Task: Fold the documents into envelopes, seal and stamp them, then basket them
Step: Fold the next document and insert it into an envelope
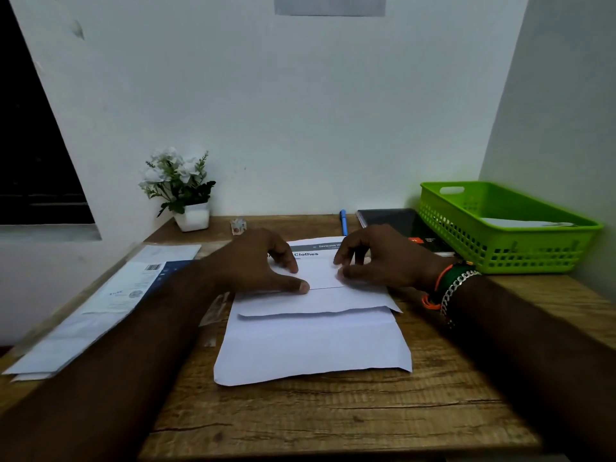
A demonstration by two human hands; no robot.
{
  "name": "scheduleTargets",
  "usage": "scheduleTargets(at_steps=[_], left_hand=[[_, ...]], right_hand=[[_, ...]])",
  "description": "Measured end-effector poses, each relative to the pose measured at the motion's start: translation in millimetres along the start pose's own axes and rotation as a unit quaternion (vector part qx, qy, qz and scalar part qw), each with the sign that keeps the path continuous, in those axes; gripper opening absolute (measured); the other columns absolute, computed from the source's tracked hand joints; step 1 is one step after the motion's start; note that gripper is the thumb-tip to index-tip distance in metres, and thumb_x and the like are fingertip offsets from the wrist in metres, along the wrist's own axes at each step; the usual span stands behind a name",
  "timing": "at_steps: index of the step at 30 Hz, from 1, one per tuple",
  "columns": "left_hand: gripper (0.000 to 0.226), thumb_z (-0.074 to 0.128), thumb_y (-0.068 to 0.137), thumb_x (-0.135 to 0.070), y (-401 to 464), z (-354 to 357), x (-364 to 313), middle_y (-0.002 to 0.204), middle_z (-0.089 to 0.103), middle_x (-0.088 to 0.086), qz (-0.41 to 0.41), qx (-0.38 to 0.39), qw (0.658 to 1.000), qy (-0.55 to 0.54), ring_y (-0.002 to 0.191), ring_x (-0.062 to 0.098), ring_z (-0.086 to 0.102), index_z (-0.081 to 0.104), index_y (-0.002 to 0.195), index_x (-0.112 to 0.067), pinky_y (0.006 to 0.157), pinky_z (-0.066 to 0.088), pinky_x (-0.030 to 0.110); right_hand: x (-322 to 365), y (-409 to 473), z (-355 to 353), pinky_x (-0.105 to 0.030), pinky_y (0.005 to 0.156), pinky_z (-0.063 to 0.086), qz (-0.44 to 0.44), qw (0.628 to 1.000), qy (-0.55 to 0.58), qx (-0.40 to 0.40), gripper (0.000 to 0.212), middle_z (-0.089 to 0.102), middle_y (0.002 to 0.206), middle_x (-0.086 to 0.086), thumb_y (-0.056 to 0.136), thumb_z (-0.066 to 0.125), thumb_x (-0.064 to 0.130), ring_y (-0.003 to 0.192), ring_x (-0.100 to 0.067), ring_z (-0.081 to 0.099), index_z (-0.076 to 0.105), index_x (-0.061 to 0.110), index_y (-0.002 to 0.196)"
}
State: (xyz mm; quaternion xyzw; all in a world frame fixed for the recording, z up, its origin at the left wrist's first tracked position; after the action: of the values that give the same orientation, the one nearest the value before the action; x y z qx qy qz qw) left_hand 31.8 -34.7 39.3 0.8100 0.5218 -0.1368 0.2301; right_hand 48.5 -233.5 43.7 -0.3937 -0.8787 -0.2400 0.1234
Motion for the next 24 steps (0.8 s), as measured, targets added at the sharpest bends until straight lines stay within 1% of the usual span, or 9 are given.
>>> scheduleTargets(at_steps=[3, 6, 9, 11, 15, 17, 19, 22, 24], left_hand=[[0.038, 0.088, 0.067, -0.061, 4, 6, -5, 0.102, 0.070, -0.018, 0.013, -0.011, 1.000, 0.020, 0.097, -0.002, 0.063, 0.077, 0.094, -0.036, 0.086, 0.053, 0.025], [0.048, 0.079, 0.074, -0.066, 8, 19, -15, 0.111, 0.062, -0.017, 0.025, -0.013, 0.998, 0.057, 0.100, 0.001, 0.057, 0.071, 0.112, -0.037, 0.083, 0.048, 0.024], [0.052, 0.071, 0.083, -0.064, 11, 31, -27, 0.116, 0.058, -0.011, 0.050, -0.019, 0.995, 0.084, 0.104, 0.006, 0.053, 0.067, 0.121, -0.028, 0.084, 0.042, 0.023], [0.050, 0.068, 0.087, -0.062, 13, 36, -31, 0.115, 0.058, -0.007, 0.061, -0.018, 0.993, 0.102, 0.104, 0.010, 0.054, 0.068, 0.120, -0.024, 0.083, 0.042, 0.024], [0.032, 0.070, 0.090, -0.052, 13, 25, -23, 0.097, 0.060, -0.009, 0.026, -0.029, 0.993, 0.111, 0.090, 0.009, 0.058, 0.075, 0.104, -0.024, 0.076, 0.043, 0.026], [0.023, 0.068, 0.091, -0.042, 11, 13, -12, 0.071, 0.057, -0.013, -0.016, -0.036, 0.992, 0.120, 0.068, 0.005, 0.054, 0.075, 0.079, -0.024, 0.062, 0.040, 0.025], [0.033, 0.066, 0.090, -0.027, 8, 0, 1, 0.054, 0.052, -0.010, -0.067, -0.050, 0.986, 0.147, 0.057, 0.009, 0.052, 0.062, 0.058, -0.018, 0.055, 0.039, 0.024], [0.021, 0.065, 0.084, -0.018, 5, -12, 9, 0.058, 0.053, -0.008, -0.107, -0.070, 0.973, 0.190, 0.069, 0.018, 0.059, 0.066, 0.064, -0.014, 0.064, 0.048, 0.024], [0.021, 0.066, 0.084, -0.019, 7, -11, 6, 0.062, 0.049, -0.009, -0.107, -0.061, 0.972, 0.202, 0.074, 0.018, 0.056, 0.060, 0.063, -0.017, 0.068, 0.046, 0.025]], right_hand=[[1, 2, 10, -0.016, 0.073, 0.046, 0.003, 0.998, -0.059, 0.005, 0.026, 0.066, 0.110, 0.014, 0.086, 0.077, 0.038, 0.087, -0.007, 0.064, 0.073, 0.029, 0.111], [1, 4, 18, -0.014, 0.078, 0.044, 0.009, 0.997, -0.080, 0.010, 0.029, 0.064, 0.115, 0.011, 0.089, 0.073, 0.041, 0.089, -0.004, 0.058, 0.071, 0.029, 0.115], [2, 6, 22, -0.028, 0.089, 0.051, 0.019, 0.993, -0.113, 0.021, 0.034, 0.062, 0.119, 0.008, 0.090, 0.069, 0.043, 0.098, -0.007, 0.056, 0.069, 0.028, 0.120], [4, 7, 24, -0.035, 0.090, 0.051, 0.029, 0.989, -0.141, 0.031, 0.034, 0.060, 0.119, 0.008, 0.092, 0.065, 0.046, 0.100, -0.012, 0.058, 0.068, 0.029, 0.122], [7, 7, 24, -0.035, 0.090, 0.050, 0.029, 0.987, -0.158, 0.025, 0.031, 0.060, 0.122, 0.006, 0.095, 0.061, 0.039, 0.091, -0.009, 0.049, 0.067, 0.027, 0.123], [6, 7, 25, -0.036, 0.091, 0.050, 0.033, 0.987, -0.156, 0.025, 0.029, 0.060, 0.121, 0.005, 0.096, 0.060, 0.037, 0.092, -0.011, 0.053, 0.068, 0.027, 0.121], [4, 6, 25, -0.039, 0.093, 0.051, 0.040, 0.988, -0.146, 0.025, 0.027, 0.061, 0.119, 0.005, 0.095, 0.059, 0.037, 0.101, -0.017, 0.058, 0.068, 0.027, 0.119], [4, 4, 25, -0.042, 0.094, 0.051, 0.053, 0.988, -0.144, 0.022, 0.031, 0.061, 0.117, 0.006, 0.092, 0.052, 0.041, 0.109, -0.020, 0.060, 0.069, 0.028, 0.115], [6, 4, 24, -0.042, 0.093, 0.052, 0.060, 0.988, -0.144, 0.014, 0.038, 0.063, 0.113, 0.006, 0.088, 0.045, 0.044, 0.108, -0.021, 0.061, 0.071, 0.029, 0.111]])
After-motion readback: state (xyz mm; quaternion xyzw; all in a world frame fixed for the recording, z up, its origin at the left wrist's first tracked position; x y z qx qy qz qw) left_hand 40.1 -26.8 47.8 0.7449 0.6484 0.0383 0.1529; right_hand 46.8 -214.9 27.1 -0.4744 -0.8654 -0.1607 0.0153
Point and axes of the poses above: each hand's wrist, its own y-axis towards the middle knuckle, its own z-axis out of the palm, x = y × z, the point moved 8 cm from there along y, towards the middle knuckle
